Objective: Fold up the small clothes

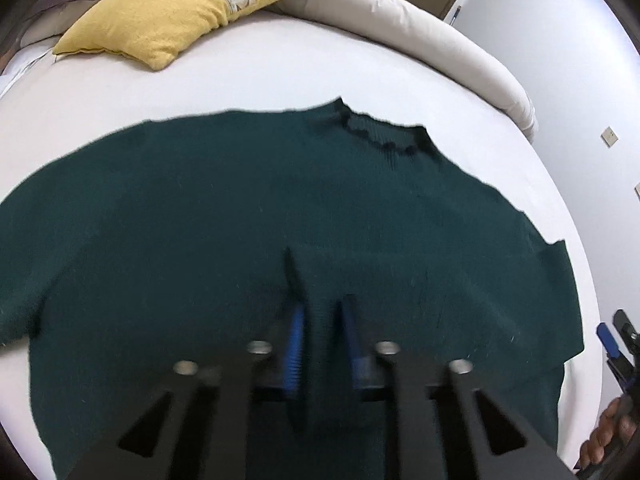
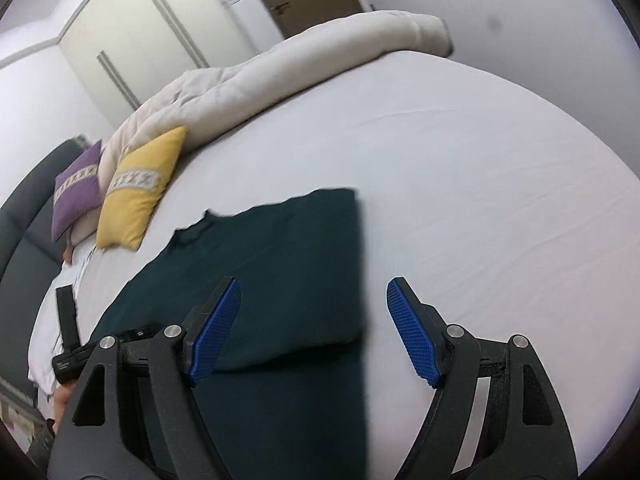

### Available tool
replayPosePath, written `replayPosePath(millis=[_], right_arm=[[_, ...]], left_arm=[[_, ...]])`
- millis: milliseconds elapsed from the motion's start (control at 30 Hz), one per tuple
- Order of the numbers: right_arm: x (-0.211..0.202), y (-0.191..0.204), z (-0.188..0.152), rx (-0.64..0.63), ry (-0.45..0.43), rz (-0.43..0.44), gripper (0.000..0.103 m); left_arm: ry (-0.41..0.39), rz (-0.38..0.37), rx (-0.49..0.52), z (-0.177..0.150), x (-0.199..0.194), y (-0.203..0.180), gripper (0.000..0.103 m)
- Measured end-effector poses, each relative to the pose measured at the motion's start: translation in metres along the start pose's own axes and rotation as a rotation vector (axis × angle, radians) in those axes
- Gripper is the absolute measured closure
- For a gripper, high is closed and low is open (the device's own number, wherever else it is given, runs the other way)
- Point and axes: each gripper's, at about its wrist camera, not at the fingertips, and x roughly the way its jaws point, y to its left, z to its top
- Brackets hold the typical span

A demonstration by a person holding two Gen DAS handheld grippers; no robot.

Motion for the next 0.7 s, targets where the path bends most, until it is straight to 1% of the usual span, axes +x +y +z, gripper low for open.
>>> replayPosePath(millis=[67,100,133,200,267,300,367,433,533,567,600,633,667,700], right_arm=[[0.009,-0.013,0.008,0.029,0.004,0.002,0.031],[0.016,-0.017,0.012,0.039,0.013,0.004,0.033],[0.014,-0.029,0.016,0.045,0.026,0.001,0.034],[0.028,-0.030,0.023,0.053,0.051,0.003,0.039],[0.052,-0.032,0.028,0.068,0.079,0.002,0.042],[0.059,-0.033,0.030,0.075,0.087,0.002,0.044],[0.075,-0.033,0.036,0.089,0.097,-0.001,0.046],[0.093,-0.032,0.040,0.095,0.108,-0.009,0.047],[0.118,-0.030,0.045,0.095,0.149,-0.036,0.047],[0.124,-0.029,0.045,0.091,0.160,-0.049,0.051],[0.130,-0.027,0.046,0.080,0.162,-0.062,0.057],[0.135,-0.024,0.047,0.055,0.164,-0.080,0.062],[0.140,-0.022,0.048,0.036,0.172,-0.091,0.076],[0.144,-0.020,0.049,0.022,0.186,-0.099,0.094]], left_arm=[[-0.020,-0.026,0.003,0.003,-0.007,0.004,0.094],[-0.035,-0.026,0.005,0.003,-0.011,0.005,0.094],[-0.054,-0.022,0.008,0.005,-0.015,0.006,0.094],[-0.109,-0.032,0.006,0.009,-0.027,0.009,0.095],[-0.185,-0.042,0.007,0.015,-0.042,0.013,0.095],[-0.204,-0.039,0.015,0.017,-0.045,0.014,0.095],[-0.215,-0.028,0.031,0.021,-0.044,0.018,0.095],[-0.207,-0.014,0.029,0.023,-0.036,0.024,0.095],[-0.158,-0.006,0.006,0.022,-0.014,0.037,0.094],[-0.139,0.002,0.004,0.020,-0.005,0.040,0.094],[-0.128,0.005,0.002,0.017,-0.001,0.042,0.094],[-0.127,0.001,-0.002,0.015,0.002,0.044,0.094],[-0.128,-0.007,-0.007,0.014,0.003,0.046,0.094],[-0.130,-0.011,-0.009,0.015,0.002,0.047,0.094]])
